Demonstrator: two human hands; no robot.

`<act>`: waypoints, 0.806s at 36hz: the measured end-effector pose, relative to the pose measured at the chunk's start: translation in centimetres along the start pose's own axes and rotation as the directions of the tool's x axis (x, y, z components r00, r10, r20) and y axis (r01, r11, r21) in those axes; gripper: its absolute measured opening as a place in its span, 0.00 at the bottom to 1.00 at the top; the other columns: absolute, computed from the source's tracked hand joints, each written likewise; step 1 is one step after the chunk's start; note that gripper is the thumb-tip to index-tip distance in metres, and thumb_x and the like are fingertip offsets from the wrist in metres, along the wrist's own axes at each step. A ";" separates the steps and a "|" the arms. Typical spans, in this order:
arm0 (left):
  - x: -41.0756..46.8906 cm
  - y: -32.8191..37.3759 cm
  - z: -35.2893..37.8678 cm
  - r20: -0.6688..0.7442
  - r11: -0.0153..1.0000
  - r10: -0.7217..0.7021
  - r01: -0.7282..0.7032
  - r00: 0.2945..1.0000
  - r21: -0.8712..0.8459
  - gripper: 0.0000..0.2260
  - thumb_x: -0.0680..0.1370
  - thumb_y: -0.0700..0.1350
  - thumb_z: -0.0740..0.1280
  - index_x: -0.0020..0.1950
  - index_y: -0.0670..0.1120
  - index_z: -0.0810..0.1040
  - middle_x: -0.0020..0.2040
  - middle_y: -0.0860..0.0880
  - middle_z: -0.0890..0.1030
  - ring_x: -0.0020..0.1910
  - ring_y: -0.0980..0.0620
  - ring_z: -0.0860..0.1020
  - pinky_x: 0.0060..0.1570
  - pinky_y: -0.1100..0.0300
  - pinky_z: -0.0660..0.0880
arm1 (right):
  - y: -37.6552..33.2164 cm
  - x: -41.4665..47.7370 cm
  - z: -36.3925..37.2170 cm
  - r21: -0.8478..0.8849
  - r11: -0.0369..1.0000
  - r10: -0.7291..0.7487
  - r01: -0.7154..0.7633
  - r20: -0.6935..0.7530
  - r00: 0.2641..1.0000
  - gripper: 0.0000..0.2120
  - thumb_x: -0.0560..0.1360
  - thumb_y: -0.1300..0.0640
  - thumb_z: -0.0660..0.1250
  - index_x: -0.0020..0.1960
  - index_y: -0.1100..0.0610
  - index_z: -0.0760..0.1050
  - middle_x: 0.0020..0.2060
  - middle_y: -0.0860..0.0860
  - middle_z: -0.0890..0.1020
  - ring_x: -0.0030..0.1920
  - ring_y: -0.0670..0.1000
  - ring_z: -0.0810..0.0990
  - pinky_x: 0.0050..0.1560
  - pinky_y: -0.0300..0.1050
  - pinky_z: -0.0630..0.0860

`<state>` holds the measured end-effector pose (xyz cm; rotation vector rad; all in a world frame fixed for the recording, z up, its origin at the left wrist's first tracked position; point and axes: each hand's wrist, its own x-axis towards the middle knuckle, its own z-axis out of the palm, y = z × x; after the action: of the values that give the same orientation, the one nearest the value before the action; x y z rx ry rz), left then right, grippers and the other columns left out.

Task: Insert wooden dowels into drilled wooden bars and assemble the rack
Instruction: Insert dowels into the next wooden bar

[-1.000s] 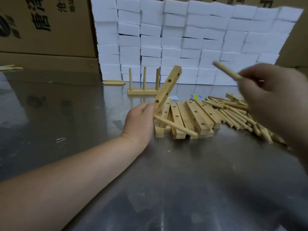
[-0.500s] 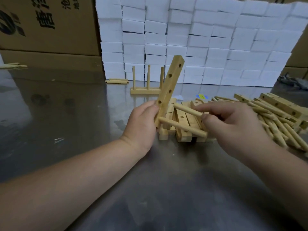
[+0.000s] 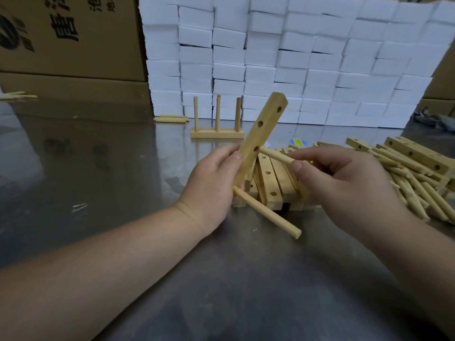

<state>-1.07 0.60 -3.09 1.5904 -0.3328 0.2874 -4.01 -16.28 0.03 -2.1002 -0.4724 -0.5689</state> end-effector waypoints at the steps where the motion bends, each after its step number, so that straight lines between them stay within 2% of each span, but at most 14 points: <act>1: 0.0 -0.1 0.0 0.010 1.000 0.005 -0.005 1.000 0.010 0.12 0.81 0.44 0.55 0.50 0.57 0.77 0.29 0.57 0.74 0.28 0.59 0.73 0.27 0.69 0.69 | 0.1 0.0 0.0 0.007 1.000 0.003 -0.003 -0.006 1.000 0.03 0.67 0.44 0.63 0.37 0.37 0.76 0.24 0.43 0.72 0.25 0.41 0.69 0.23 0.30 0.63; 4: -0.1 -0.1 -0.1 0.043 0.998 0.034 -0.036 0.999 0.052 0.14 0.81 0.44 0.56 0.57 0.61 0.75 0.32 0.57 0.75 0.29 0.61 0.74 0.27 0.71 0.69 | 0.1 0.0 0.1 0.003 1.000 0.007 -0.007 -0.002 1.000 0.03 0.65 0.44 0.64 0.36 0.38 0.76 0.22 0.41 0.71 0.24 0.40 0.68 0.24 0.28 0.63; 8: -0.2 -0.1 -0.3 0.064 0.995 0.067 -0.071 0.996 0.072 0.15 0.81 0.44 0.56 0.62 0.60 0.73 0.34 0.54 0.75 0.29 0.62 0.74 0.28 0.72 0.68 | 0.0 0.1 0.2 -0.028 0.999 0.021 -0.021 -0.001 1.000 0.03 0.64 0.43 0.63 0.33 0.37 0.76 0.28 0.38 0.77 0.29 0.38 0.73 0.28 0.27 0.65; 11: -0.2 -0.1 -0.2 0.078 0.992 0.085 -0.092 0.993 0.084 0.16 0.81 0.44 0.56 0.62 0.61 0.73 0.31 0.58 0.75 0.30 0.63 0.74 0.29 0.72 0.68 | 0.1 0.1 0.2 -0.060 0.998 0.021 -0.021 -0.002 1.000 0.04 0.64 0.43 0.63 0.32 0.36 0.75 0.33 0.39 0.78 0.31 0.39 0.73 0.28 0.29 0.66; 13: -0.2 -0.2 -0.3 0.083 0.991 0.093 -0.101 0.992 0.093 0.16 0.81 0.44 0.56 0.60 0.63 0.73 0.30 0.60 0.75 0.31 0.63 0.74 0.29 0.72 0.69 | 0.1 0.0 0.1 -0.099 0.995 0.007 -0.007 0.003 1.000 0.04 0.64 0.43 0.63 0.32 0.35 0.74 0.31 0.41 0.77 0.29 0.40 0.72 0.27 0.30 0.65; 15: -0.2 -0.3 -0.3 0.086 0.990 0.094 -0.102 0.992 0.096 0.16 0.81 0.44 0.56 0.60 0.64 0.73 0.31 0.61 0.75 0.33 0.63 0.75 0.30 0.72 0.69 | 0.1 0.0 0.1 -0.146 0.989 -0.009 0.011 0.013 1.000 0.03 0.65 0.42 0.62 0.34 0.34 0.73 0.28 0.38 0.75 0.28 0.40 0.71 0.26 0.30 0.63; 18: -0.2 -0.4 -0.4 0.091 0.989 0.091 -0.101 0.992 0.109 0.16 0.81 0.45 0.56 0.62 0.62 0.73 0.31 0.60 0.75 0.35 0.62 0.75 0.32 0.71 0.70 | 0.1 0.0 0.0 -0.189 0.982 -0.026 0.028 0.017 1.000 0.04 0.66 0.42 0.61 0.34 0.34 0.72 0.29 0.38 0.75 0.29 0.40 0.71 0.29 0.38 0.63; 20: -0.2 -0.4 -0.4 0.096 0.988 0.091 -0.102 0.991 0.115 0.16 0.81 0.45 0.56 0.62 0.63 0.73 0.31 0.60 0.75 0.35 0.61 0.74 0.32 0.70 0.69 | 0.0 0.1 -0.1 -0.224 0.974 -0.039 0.044 0.027 0.999 0.04 0.67 0.43 0.60 0.34 0.33 0.71 0.32 0.38 0.75 0.31 0.40 0.71 0.30 0.40 0.63; 24: -0.3 -0.3 -0.4 0.116 0.984 0.105 -0.120 0.988 0.128 0.16 0.81 0.45 0.56 0.61 0.64 0.72 0.33 0.61 0.76 0.37 0.63 0.75 0.32 0.69 0.70 | 0.1 0.0 0.0 -0.248 0.968 -0.037 0.040 0.018 0.999 0.03 0.66 0.43 0.59 0.37 0.35 0.72 0.34 0.37 0.77 0.34 0.39 0.74 0.31 0.40 0.66; 26: -0.4 -0.3 -0.4 0.130 0.981 0.110 -0.129 0.985 0.144 0.16 0.81 0.45 0.56 0.62 0.64 0.72 0.34 0.61 0.76 0.39 0.63 0.75 0.33 0.69 0.71 | 0.2 -0.1 0.1 -0.242 0.970 -0.035 0.036 0.010 0.999 0.09 0.66 0.43 0.59 0.43 0.37 0.75 0.31 0.38 0.77 0.34 0.39 0.74 0.32 0.40 0.67; 29: -0.4 -0.2 -0.3 0.114 0.987 0.096 -0.109 0.989 0.115 0.15 0.81 0.43 0.56 0.62 0.61 0.72 0.35 0.58 0.77 0.41 0.59 0.76 0.38 0.68 0.73 | 0.3 -0.1 0.3 -0.270 0.962 -0.039 0.043 0.022 0.999 0.13 0.66 0.43 0.58 0.48 0.38 0.76 0.36 0.34 0.76 0.34 0.39 0.73 0.31 0.41 0.66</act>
<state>-1.39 0.95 -3.39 1.7144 -0.4905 0.3056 -3.89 -16.20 -0.35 -2.3608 -0.4703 -0.6717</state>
